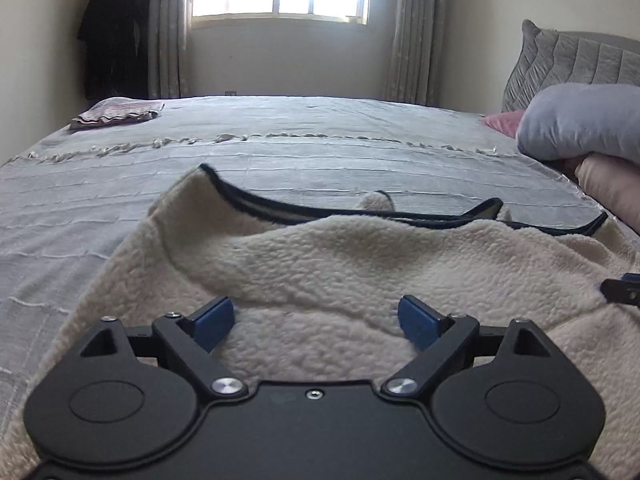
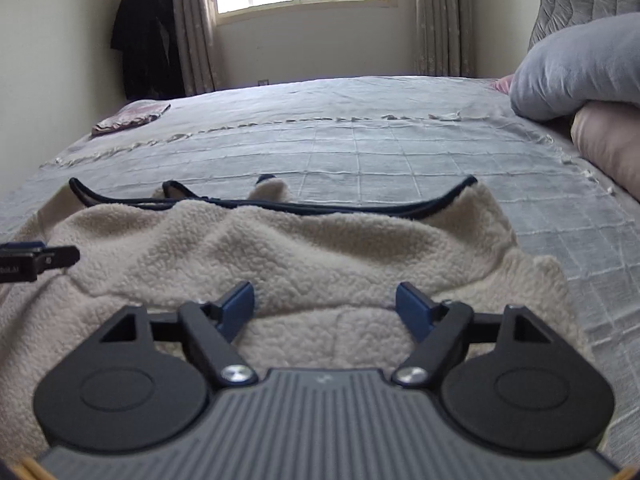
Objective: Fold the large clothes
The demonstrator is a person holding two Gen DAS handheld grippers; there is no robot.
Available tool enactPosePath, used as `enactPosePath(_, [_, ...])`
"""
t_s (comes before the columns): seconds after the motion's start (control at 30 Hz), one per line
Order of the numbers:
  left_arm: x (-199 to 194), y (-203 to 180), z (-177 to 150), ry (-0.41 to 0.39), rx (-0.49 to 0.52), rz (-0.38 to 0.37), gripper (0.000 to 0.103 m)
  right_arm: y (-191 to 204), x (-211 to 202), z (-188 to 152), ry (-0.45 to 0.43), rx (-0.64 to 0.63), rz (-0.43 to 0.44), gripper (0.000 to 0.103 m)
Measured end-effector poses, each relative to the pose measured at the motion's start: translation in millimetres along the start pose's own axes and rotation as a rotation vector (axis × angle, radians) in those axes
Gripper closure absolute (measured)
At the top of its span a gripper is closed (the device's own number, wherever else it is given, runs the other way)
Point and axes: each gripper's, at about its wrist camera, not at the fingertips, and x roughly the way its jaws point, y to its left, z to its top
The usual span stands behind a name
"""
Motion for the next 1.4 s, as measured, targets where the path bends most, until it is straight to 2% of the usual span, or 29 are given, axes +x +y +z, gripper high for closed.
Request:
enactPosePath(0.07, [-9.3,21.5,-1.0,-0.007,-0.052,0.002,0.012,-19.1,-10.0,-5.7,-0.021,0.062,0.026,0.027])
enactPosePath(0.1, [-15.6,26.8,-0.8,-0.005,-0.044,0.012,0.012,-25.1,-15.8,-7.1,-0.024,0.066,0.014,0.027])
enactPosePath(0.17, [-30.8,31.0,-1.5,-0.001,-0.026,0.028,0.014,-33.5,-30.2,-9.8,-0.021,0.057,-0.075,0.026])
enactPosePath(0.27, [-55.5,31.7,-1.6,0.014,-0.028,0.034,0.012,-39.8,-57.6,-15.5,-0.026,0.099,-0.063,0.024])
enactPosePath(0.33, [-72.5,30.0,-2.1,0.015,-0.046,0.037,0.01,-35.6,-78.3,-18.4,-0.04,0.109,-0.064,0.017])
enactPosePath(0.53, [-119.0,27.2,-5.1,0.018,-0.142,0.019,0.001,-20.8,-126.0,-26.8,-0.054,0.132,-0.08,0.011])
enactPosePath(0.7, [-151.6,30.6,-13.2,0.041,-0.257,0.018,0.0,-3.7,-144.5,-28.4,-0.058,0.06,-0.147,0.005])
enactPosePath(0.77, [-159.6,33.7,-19.8,0.063,-0.316,0.012,0.0,-1.6,-148.2,-33.5,-0.063,0.052,-0.12,0.002])
enactPosePath(0.97, [-167.3,52.1,-45.0,0.117,-0.497,0.009,0.0,-4.8,-150.1,-38.1,-0.052,0.102,-0.094,0.002])
enactPosePath(1.2, [-150.6,85.7,-85.1,0.143,-0.787,-0.032,0.0,15.3,-141.8,-43.1,-0.042,0.053,-0.043,0.002])
enactPosePath(1.3, [-137.3,91.7,-100.0,0.115,-0.884,-0.096,0.001,25.3,-138.0,-47.2,-0.058,0.036,-0.011,0.002])
enactPosePath(1.4, [-128.7,89.5,-106.9,0.027,-0.913,-0.116,0.003,30.9,-133.7,-50.9,-0.055,0.043,0.035,0.002])
